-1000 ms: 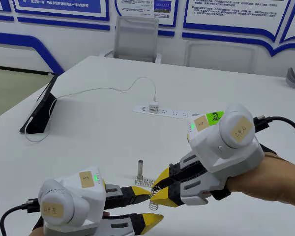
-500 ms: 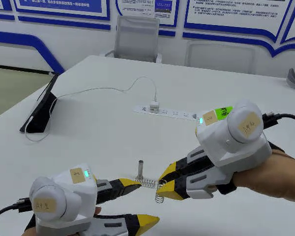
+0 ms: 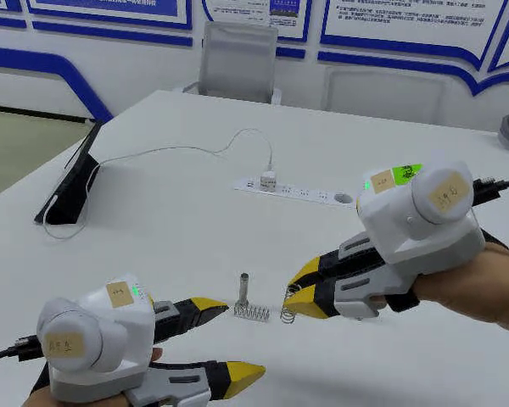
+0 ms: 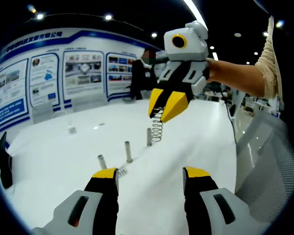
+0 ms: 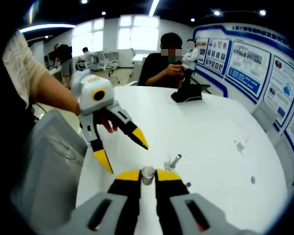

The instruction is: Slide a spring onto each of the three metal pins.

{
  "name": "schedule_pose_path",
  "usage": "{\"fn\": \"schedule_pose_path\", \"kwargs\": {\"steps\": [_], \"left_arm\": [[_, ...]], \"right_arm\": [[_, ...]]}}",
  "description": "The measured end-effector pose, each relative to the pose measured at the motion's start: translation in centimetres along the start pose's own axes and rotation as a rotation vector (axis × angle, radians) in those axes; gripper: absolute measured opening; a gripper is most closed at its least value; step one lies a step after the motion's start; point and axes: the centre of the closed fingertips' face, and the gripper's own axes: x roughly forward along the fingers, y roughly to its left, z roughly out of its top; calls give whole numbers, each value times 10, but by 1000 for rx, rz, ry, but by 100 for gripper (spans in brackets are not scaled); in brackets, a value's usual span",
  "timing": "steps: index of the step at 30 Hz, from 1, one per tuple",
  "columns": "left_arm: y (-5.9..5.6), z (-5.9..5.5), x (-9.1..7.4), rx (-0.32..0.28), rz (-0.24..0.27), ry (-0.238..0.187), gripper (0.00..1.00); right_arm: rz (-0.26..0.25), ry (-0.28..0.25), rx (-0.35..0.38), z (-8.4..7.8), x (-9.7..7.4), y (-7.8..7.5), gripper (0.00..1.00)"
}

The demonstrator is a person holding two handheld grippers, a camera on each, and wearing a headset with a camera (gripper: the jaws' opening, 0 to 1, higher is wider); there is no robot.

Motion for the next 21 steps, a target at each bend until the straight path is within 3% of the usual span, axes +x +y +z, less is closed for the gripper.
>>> {"fn": "schedule_pose_path", "kwargs": {"steps": [9,21], "left_arm": [[3,-2,1,-8,6,1,54],[6,-4,-1,-12,17,2,54]], "right_arm": [[-75,-8,38,0,-5,-29,12],[-149,-13,92,-8,0,-59,12]]}}
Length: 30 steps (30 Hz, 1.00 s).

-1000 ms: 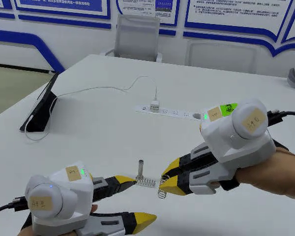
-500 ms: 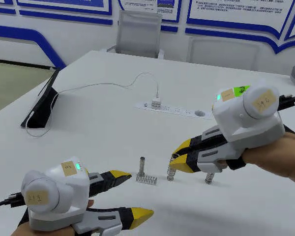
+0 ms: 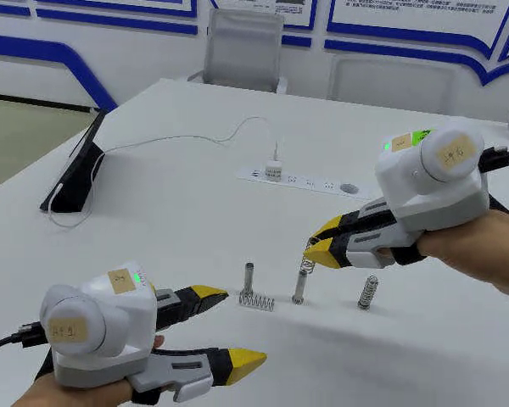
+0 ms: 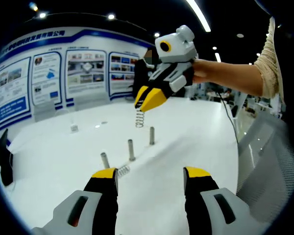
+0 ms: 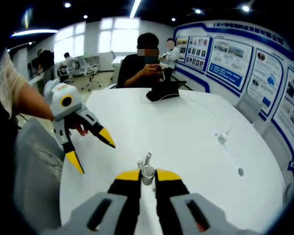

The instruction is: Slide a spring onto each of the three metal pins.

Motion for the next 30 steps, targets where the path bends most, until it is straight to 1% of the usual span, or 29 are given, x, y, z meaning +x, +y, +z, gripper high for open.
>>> {"fn": "schedule_pose_path", "kwargs": {"steps": [5,12,18,20,30], "left_arm": [[0,-1,-1,-3,4,3,54],[2,-2,-2,-6,8,5,54],[2,-3,-2,-9,8,7,54],[2,-4,-2,-10,8,8,54],[3,-6,-3,-14,9,13,54]], "right_arm": [[-32,5,31,-5,7,-10,12],[-52,17,57,-12,16,-17,12],[-52,34,82,-23,26,-23,12],[-48,36,92,-25,28,-22,12],[-49,43,104,-30,33,-24,12]]}}
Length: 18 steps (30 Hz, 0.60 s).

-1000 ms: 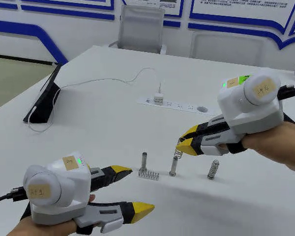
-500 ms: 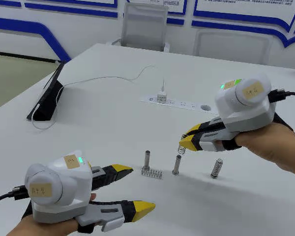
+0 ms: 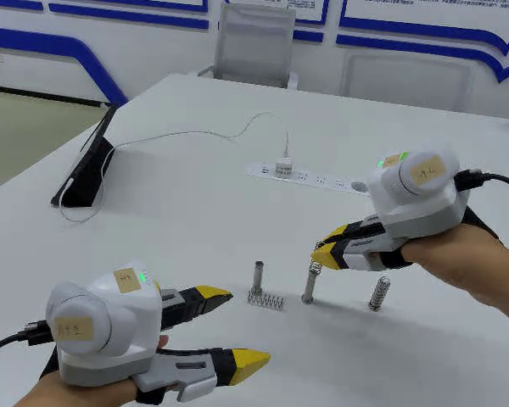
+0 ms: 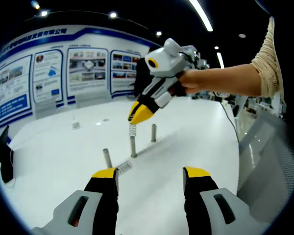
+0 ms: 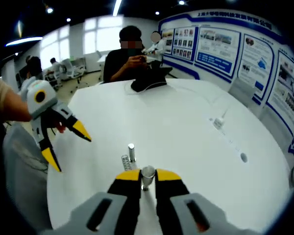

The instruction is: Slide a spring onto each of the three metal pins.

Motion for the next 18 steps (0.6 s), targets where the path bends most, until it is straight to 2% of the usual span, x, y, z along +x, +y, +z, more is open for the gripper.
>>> {"fn": "schedule_pose_path", "kwargs": {"steps": [18], "left_arm": [[1,-4,0,-8,5,4,53]], "right_arm": [[1,19,27,-20,18,0,12]]}}
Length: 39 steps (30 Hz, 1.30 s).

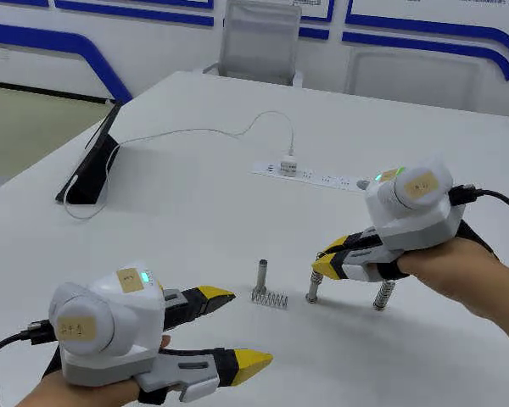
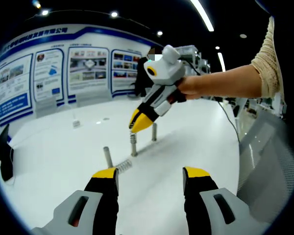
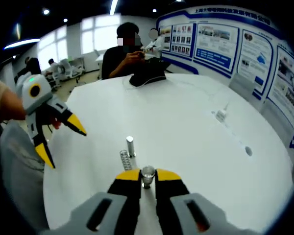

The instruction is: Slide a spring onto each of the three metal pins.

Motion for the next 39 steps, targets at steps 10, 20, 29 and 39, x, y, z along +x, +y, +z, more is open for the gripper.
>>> {"fn": "schedule_pose_path", "kwargs": {"steps": [10,20,29,39], "left_arm": [[2,-3,0,-7,4,3,53],[3,-4,0,-11,7,4,53],[4,-5,-1,-13,9,3,53],[4,-4,-2,-12,9,2,53]], "right_arm": [[-7,12,9,-8,11,0,12],[-10,27,25,-17,19,0,12],[-13,30,39,-22,24,0,12],[-20,33,31,-20,23,0,15]]}}
